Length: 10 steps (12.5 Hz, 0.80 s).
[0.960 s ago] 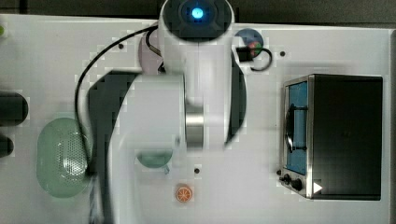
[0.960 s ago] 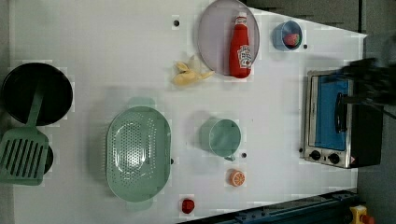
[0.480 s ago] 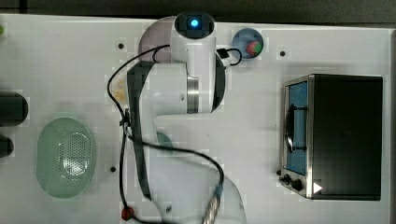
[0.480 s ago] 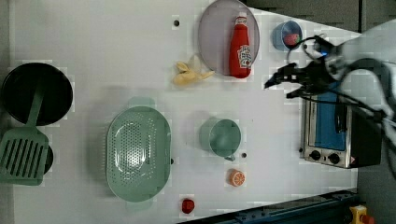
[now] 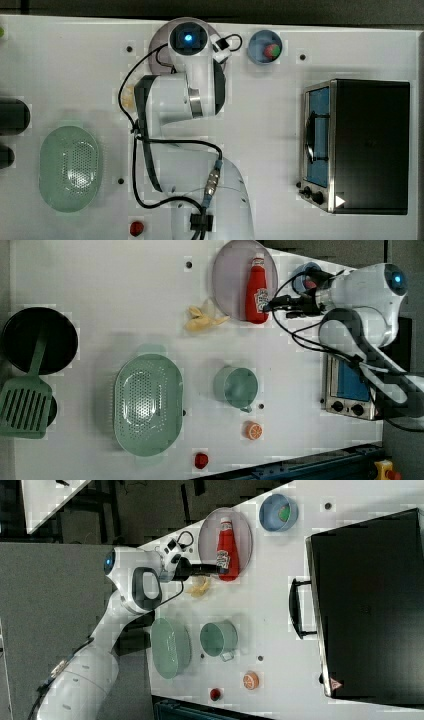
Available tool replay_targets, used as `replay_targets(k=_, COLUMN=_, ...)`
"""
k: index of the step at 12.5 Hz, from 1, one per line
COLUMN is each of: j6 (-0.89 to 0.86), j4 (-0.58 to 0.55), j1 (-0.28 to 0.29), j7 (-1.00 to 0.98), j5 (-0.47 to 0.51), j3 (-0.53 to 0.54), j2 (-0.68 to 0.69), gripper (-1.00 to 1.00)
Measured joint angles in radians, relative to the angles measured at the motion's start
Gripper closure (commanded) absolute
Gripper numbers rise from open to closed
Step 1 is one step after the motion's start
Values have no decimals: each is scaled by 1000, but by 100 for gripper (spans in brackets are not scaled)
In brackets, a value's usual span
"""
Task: Pick ketchup from plate and place it on table.
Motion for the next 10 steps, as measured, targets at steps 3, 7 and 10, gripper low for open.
replay_targets(k=3, j6=132, j4=14, j1=8, j7=-25, j5=-14, j3=9, j2=73, gripper=-100)
replay_targets(k=7, j6=208, j4=8, j1=24, j7=-37, j5=-31, j3=-1, j2=157, gripper=-69)
replay_targets(k=10, j6=250, j4=11, j1=25, j7=-46, j5=-33, j3=-4, j2=181, gripper=-21)
